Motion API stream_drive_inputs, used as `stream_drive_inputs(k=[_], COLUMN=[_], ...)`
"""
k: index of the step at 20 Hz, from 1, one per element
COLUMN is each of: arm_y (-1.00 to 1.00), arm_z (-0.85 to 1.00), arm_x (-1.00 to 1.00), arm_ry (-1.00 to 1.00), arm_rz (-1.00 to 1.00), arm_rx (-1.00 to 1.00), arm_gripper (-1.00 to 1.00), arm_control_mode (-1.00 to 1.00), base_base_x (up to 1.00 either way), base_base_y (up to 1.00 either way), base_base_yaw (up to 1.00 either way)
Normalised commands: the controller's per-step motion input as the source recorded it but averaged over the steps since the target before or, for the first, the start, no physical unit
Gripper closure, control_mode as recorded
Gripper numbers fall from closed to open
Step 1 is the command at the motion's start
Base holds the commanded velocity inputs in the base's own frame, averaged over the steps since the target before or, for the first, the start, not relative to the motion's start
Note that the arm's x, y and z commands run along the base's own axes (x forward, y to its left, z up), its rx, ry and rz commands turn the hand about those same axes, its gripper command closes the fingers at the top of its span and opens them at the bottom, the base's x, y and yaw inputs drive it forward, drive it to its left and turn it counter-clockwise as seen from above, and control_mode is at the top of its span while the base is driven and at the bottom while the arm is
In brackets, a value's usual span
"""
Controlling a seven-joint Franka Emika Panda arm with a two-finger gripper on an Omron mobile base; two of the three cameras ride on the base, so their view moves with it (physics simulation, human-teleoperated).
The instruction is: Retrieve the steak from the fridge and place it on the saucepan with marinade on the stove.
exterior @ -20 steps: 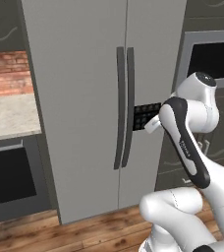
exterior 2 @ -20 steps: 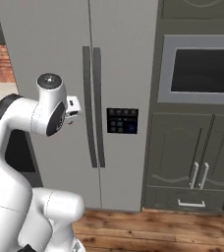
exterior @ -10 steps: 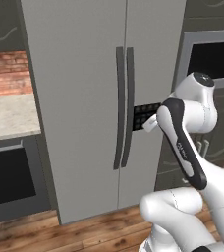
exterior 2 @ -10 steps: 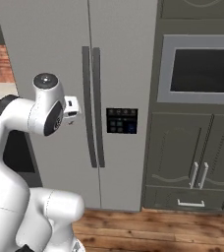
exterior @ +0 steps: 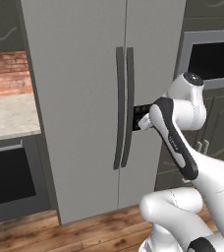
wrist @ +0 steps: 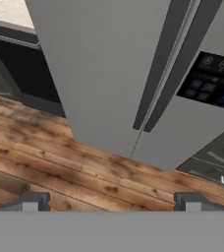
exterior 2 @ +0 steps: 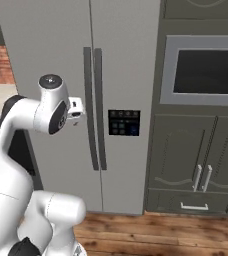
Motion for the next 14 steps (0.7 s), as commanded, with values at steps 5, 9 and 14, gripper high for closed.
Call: stream_drive_inputs(k=[5,9,14], arm_y=[0.0,0.02,0.2], arm_z=[-0.14,-0.12,-0.08], arm_x=[0.75,0.71,0.61], arm_ry=[0.0,0.0,0.0], arm_rz=[-0.04,-0.05,-0.19], arm_rx=[0.0,0.0,0.0], arm_gripper=[-1.0,-1.0,-1.0], arm_control_mode=[-1.0,-1.0,-1.0], base_base_x=[0.0,0.0,0.0], base_base_y=[0.0,0.0,0.0], base_base_yaw=[0.0,0.0,0.0])
